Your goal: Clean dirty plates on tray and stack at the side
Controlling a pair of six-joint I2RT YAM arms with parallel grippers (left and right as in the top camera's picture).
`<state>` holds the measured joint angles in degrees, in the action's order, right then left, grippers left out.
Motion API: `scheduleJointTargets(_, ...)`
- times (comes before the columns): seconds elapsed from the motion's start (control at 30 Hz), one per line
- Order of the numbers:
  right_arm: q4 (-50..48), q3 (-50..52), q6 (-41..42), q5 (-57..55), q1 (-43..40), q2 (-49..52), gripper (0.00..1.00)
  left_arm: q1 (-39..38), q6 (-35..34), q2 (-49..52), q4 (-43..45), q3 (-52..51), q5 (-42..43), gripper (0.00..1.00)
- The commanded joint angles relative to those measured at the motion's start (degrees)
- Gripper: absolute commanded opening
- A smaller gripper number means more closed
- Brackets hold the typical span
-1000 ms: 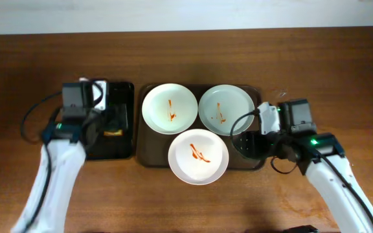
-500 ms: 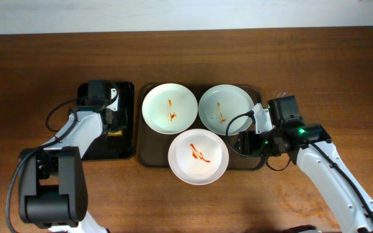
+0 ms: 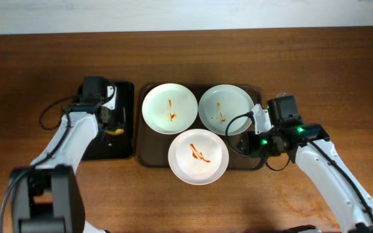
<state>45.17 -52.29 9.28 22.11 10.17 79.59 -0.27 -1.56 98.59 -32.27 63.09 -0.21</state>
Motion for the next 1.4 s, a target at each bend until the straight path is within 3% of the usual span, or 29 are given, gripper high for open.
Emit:
scheduleJointTargets(0.0, -0.2, -1.0, 0.3, 1.7, 0.6, 3.9, 0.34, -0.2, -0.6, -3.1, -0.2, 1.7, 2.3, 0.0)
scheduleJointTargets(0.2, -2.9, -1.0, 0.4, 1.7, 5.7, 11.5, 0.32, -0.2, -0.6, -3.1, -1.2, 1.7, 2.8, 0.0)
scheduleJointTargets(0.37, -5.2, -1.0, 5.2, -1.4, 6.4, 16.3, 0.32, -0.2, -0.6, -3.1, -1.9, 1.7, 2.8, 0.0)
scheduleJointTargets(0.53, -8.8, -1.0, 5.5, -1.3, 6.4, 17.9, 0.12, -0.2, -0.6, -3.1, -2.5, 1.7, 2.8, 0.0)
scheduleJointTargets(0.93, -11.5, -1.0, 7.8, -1.3, 6.4, 17.9, 0.05, -0.2, -0.6, -3.9, -2.3, 1.7, 3.0, 0.0)
scheduleJointTargets(1.1, -11.7, -1.0, 9.3, -1.1, 6.4, 17.9, 0.04, -0.2, -0.6, -4.2, -5.1, 1.7, 14.1, 0.0)
scheduleJointTargets(1.27, -12.0, -1.0, 9.3, -1.1, 6.4, 17.9, 0.04, -0.2, -0.6, -4.6, 4.2, 1.9, 5.7, 0.0)
scheduleJointTargets(1.37, -13.9, -1.0, 9.6, -1.1, 6.4, 17.9, 0.04, -0.5, -0.6, -6.3, 9.1, 2.1, 7.1, 0.0)
